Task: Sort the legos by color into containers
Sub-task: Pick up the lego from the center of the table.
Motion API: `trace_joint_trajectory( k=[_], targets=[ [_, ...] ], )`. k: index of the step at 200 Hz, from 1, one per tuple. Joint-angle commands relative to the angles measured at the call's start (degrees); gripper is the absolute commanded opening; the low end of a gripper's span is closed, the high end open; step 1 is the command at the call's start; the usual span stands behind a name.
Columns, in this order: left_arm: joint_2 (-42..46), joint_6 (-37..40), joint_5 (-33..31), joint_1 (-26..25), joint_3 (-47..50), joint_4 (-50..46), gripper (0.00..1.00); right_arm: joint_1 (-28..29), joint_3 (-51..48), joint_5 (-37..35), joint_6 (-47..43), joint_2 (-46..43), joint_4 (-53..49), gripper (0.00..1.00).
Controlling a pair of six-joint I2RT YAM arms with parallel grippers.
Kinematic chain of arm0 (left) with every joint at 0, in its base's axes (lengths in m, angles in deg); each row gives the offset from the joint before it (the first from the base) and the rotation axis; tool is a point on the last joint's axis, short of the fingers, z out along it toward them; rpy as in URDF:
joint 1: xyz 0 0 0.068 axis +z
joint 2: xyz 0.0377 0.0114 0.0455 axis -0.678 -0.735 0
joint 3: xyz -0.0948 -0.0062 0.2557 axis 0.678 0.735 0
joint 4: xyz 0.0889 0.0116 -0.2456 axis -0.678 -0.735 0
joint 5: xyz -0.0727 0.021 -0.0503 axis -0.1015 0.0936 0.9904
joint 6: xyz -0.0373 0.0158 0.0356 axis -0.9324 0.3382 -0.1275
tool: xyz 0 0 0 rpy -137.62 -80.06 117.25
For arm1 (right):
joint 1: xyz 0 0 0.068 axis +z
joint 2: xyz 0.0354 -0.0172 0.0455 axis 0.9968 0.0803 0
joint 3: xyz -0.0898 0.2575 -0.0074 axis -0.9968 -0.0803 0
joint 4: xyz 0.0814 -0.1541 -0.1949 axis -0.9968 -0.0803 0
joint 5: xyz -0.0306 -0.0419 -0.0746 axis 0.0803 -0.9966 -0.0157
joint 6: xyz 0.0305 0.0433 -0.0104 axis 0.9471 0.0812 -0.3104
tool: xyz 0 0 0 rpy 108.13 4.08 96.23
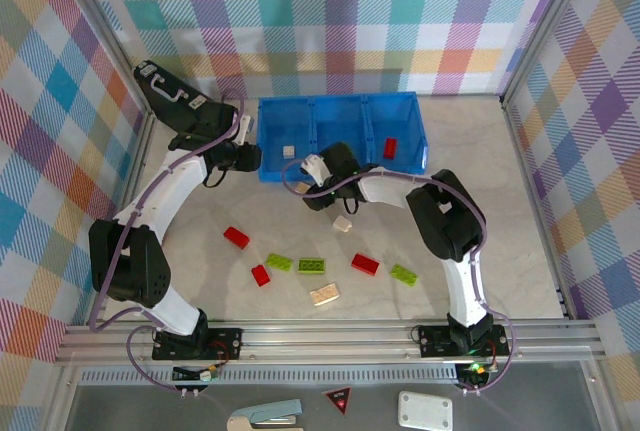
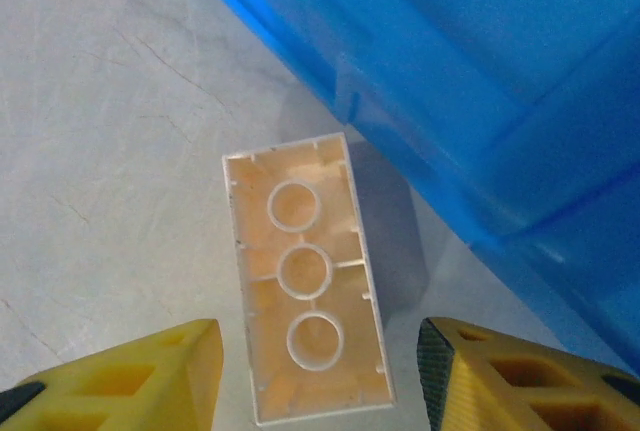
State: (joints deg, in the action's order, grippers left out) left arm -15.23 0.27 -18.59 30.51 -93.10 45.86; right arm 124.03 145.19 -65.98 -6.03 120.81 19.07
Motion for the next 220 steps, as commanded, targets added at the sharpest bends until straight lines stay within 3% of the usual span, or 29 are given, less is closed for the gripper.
trace_joint_trajectory(
  k=[1, 53, 106, 220],
  targets=[
    [0.61, 0.86, -0.61, 0.41, 0.01, 0.1, 0.44, 0.48, 3.07, 1.8, -2.17, 1.99, -2.24, 0.56],
    [1.13, 1.0, -0.8, 0.41, 0.01, -0.07, 0.44, 2.29, 6.76, 0.04, -4.24, 4.69, -6.08, 0.55],
    [1.66, 0.98, -0.71, 0.41, 0.01, 0.02, 0.44, 3.36, 6.58, -1.86, -4.79, 4.54, -6.98, 0.45],
    [3.63, 0.4, -3.12, 0.41, 0.43, 0.41, 0.44, 5.97, 2.81, -1.13, -0.69, -3.97, -9.26, 0.36]
  ],
)
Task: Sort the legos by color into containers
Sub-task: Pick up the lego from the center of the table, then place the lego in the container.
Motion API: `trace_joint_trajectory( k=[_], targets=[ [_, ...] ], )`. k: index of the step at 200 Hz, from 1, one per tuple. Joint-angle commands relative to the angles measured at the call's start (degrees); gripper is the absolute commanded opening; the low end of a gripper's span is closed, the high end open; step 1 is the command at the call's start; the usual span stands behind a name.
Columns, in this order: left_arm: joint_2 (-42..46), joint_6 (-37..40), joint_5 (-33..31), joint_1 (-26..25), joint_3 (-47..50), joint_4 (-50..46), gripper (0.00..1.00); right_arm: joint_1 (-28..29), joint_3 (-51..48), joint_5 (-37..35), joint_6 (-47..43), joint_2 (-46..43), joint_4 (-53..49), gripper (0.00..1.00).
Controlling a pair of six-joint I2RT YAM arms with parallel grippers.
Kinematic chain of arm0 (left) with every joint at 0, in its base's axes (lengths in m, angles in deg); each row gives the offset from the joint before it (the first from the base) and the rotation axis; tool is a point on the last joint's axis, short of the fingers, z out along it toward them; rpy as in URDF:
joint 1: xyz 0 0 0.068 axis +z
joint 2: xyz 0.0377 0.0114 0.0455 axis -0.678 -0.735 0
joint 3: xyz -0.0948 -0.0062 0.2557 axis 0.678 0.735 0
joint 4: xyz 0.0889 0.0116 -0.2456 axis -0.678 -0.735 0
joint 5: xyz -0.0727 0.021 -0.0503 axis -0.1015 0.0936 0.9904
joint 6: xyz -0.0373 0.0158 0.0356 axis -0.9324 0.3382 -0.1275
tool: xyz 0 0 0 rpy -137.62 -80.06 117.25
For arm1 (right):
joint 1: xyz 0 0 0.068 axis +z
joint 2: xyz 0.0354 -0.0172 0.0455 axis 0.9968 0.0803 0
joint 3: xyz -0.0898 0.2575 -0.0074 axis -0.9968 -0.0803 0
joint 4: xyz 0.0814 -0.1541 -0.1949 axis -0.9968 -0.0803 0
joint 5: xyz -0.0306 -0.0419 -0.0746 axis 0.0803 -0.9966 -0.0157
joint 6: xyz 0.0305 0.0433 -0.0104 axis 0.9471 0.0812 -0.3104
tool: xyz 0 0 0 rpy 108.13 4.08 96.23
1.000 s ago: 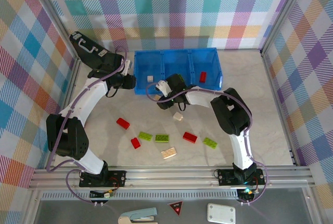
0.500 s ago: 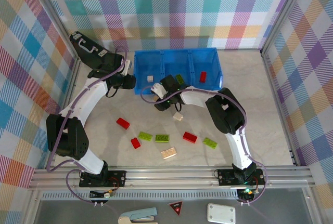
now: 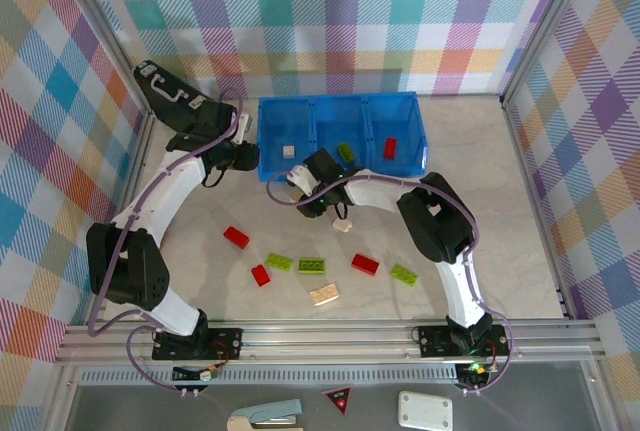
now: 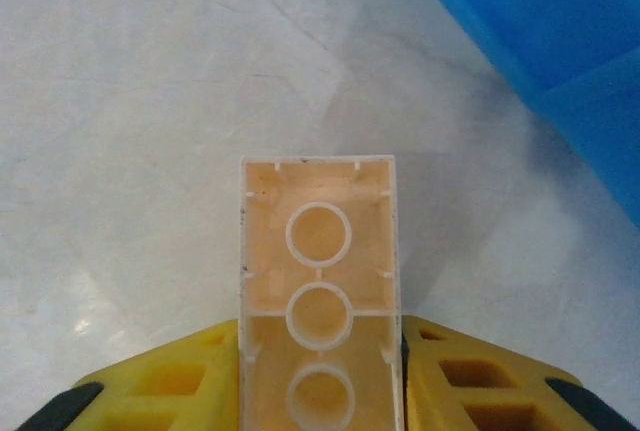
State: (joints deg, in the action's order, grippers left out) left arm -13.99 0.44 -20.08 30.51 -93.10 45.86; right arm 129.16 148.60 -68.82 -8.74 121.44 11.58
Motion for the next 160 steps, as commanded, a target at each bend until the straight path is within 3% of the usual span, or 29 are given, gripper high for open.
trace_joint_trajectory(
  k=[1, 72, 160],
  targets=[
    [2.36, 0.16, -1.71, 0.36, 0.44, 0.44, 0.44, 0.86, -0.57, 1.77, 2.11, -4.65, -1.79, 0.36],
    [4.86, -0.47, -4.86, 0.58, 1.44, 1.74, 0.44, 0.97, 3.55, 3.5, 13.5, -8.36, -2.86, 0.34],
    [5.49, -0.6, -4.33, 0.67, 1.77, 2.17, 0.44, 0.98, 28.23, -3.18, 30.95, 5.55, -13.43, 0.26]
  ],
)
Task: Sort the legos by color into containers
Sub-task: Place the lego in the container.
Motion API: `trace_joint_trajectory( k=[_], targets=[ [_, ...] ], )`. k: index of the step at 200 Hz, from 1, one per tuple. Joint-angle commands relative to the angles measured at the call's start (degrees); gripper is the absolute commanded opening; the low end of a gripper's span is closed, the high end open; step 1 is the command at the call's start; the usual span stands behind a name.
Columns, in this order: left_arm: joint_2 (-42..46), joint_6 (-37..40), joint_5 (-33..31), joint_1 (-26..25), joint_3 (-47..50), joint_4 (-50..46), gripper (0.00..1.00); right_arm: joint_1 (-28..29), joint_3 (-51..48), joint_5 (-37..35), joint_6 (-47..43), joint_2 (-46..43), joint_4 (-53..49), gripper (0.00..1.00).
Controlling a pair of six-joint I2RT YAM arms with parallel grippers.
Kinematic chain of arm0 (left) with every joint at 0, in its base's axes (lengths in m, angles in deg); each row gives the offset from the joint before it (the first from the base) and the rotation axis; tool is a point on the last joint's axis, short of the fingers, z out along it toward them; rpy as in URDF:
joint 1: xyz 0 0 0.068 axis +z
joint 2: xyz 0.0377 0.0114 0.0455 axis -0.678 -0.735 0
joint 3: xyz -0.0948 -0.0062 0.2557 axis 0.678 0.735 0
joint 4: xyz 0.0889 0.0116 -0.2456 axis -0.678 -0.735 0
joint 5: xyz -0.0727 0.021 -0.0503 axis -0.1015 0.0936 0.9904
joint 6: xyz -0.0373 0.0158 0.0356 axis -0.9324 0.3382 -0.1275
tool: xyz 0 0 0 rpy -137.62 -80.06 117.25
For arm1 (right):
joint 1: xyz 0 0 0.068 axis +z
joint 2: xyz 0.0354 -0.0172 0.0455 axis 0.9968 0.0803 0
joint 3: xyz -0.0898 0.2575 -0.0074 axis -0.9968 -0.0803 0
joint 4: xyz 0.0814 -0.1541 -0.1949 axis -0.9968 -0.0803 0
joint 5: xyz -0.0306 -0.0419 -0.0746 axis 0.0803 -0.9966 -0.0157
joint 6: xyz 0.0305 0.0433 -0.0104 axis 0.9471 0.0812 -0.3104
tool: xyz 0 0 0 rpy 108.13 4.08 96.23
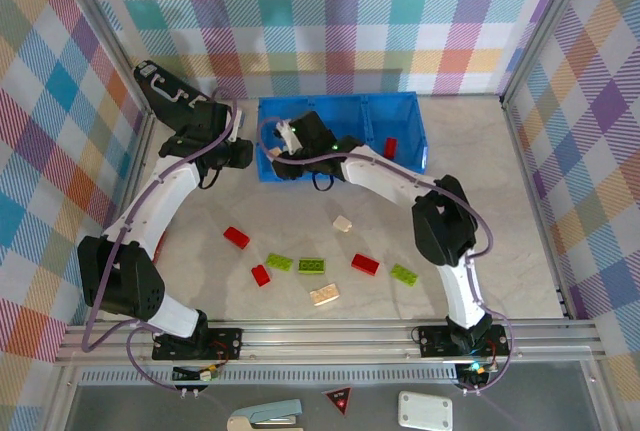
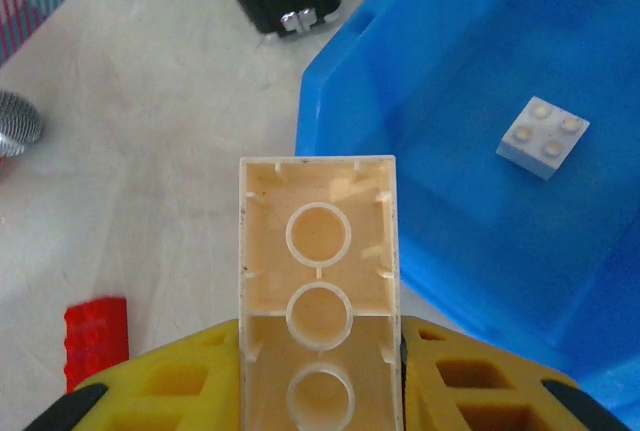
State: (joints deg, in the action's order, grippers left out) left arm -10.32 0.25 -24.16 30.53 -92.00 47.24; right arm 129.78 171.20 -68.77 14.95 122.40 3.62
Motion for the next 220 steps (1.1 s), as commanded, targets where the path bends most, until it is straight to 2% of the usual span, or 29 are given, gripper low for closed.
trace_joint_trajectory(
  k=[1, 45, 114, 183, 220],
  targets=[
    [1.83, -0.45, -0.24, 0.65, 0.72, 0.77, 0.44, 0.36, 5.88, -3.36, 7.43, 4.74, -5.56, 0.26],
    [1.91, -0.58, 0.11, 0.65, 0.69, 0.88, 0.44, 0.27, 13.85, -8.06, 13.6, 11.7, -5.87, 0.26],
    [2.1, -0.68, 0.81, 0.74, 0.8, 1.05, 0.44, 0.09, 30.32, -12.55, 18.31, 24.53, -11.27, 0.27],
    [1.57, -0.91, 0.99, 0.74, 0.86, 1.1, 0.44, -0.24, 34.62, -11.89, 21.55, 30.39, -7.79, 0.29],
    [1.44, -0.93, 0.89, 0.74, 0.86, 1.02, 0.44, -0.35, 35.17, -12.19, 21.61, 31.18, -6.05, 0.34]
  ],
)
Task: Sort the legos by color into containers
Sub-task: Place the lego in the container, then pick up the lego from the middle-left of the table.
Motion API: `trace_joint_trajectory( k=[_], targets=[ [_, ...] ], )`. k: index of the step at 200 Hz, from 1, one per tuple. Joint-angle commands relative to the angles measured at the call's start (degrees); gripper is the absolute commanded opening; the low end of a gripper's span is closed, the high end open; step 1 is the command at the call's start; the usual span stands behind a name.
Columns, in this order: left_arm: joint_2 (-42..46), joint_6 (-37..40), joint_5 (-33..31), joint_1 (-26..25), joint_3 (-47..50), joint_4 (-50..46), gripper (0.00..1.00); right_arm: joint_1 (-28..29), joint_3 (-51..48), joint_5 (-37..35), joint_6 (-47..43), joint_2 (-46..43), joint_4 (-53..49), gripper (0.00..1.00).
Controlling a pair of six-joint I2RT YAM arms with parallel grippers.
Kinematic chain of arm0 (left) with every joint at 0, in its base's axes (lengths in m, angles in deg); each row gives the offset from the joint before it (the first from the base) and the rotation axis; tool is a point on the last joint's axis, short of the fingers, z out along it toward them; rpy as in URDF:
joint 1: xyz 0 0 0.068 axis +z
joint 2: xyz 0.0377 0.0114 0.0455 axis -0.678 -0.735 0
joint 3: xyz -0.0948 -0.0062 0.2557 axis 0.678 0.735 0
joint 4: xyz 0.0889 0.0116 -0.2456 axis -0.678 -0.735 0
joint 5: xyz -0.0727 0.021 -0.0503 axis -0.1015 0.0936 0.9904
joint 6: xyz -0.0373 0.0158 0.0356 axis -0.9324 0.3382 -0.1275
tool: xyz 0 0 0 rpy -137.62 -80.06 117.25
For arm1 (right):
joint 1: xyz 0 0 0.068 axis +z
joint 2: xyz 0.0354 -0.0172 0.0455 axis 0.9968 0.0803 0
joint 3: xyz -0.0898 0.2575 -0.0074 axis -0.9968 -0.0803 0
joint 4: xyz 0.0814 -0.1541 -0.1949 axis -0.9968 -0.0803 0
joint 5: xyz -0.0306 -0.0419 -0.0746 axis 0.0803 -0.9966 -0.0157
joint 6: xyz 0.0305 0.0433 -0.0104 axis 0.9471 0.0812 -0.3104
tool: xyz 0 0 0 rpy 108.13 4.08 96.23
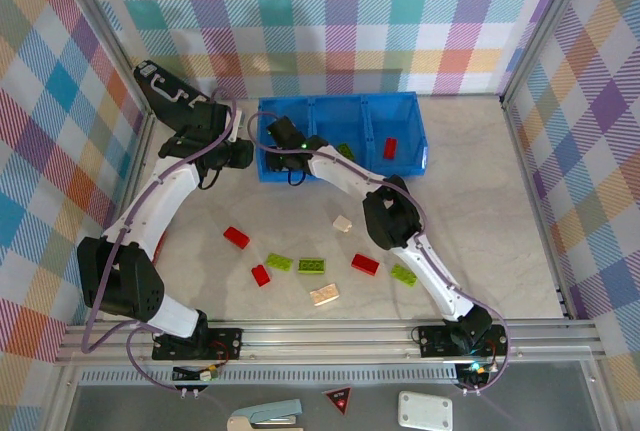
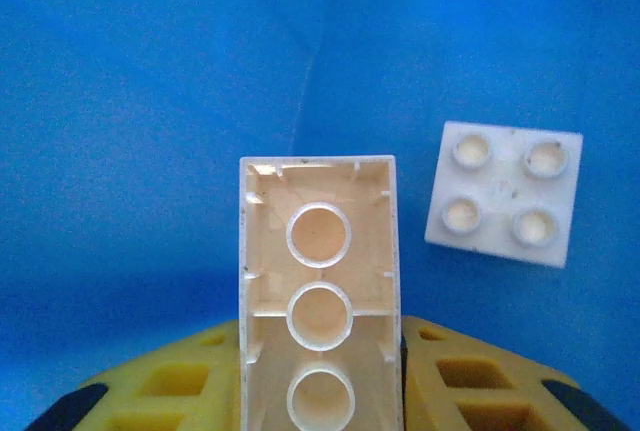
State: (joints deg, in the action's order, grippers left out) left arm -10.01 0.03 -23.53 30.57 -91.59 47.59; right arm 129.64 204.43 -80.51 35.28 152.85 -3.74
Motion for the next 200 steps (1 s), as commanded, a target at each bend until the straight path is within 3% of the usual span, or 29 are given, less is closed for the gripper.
trace_joint_trajectory(
  k=[1, 73, 156, 200],
  targets=[
    [1.16, -0.72, 0.22, 0.69, 0.44, 0.67, 0.44, -0.26, 1.97, -0.45, 1.27, 0.73, 1.34, 0.35],
    [0.89, -0.63, 0.46, 0.69, 0.43, 0.75, 0.44, -0.22, 1.99, 0.22, -2.02, -4.1, -0.22, 0.49],
    [0.56, -1.76, -0.35, 0.69, 0.84, 1.58, 0.44, 0.31, -5.76, 2.51, -8.33, -15.37, -5.05, 0.49],
    [1.09, -4.08, -0.13, 0.69, 0.49, 1.41, 0.44, 0.27, -16.23, 4.12, -11.11, -23.67, -7.42, 0.49]
  ],
)
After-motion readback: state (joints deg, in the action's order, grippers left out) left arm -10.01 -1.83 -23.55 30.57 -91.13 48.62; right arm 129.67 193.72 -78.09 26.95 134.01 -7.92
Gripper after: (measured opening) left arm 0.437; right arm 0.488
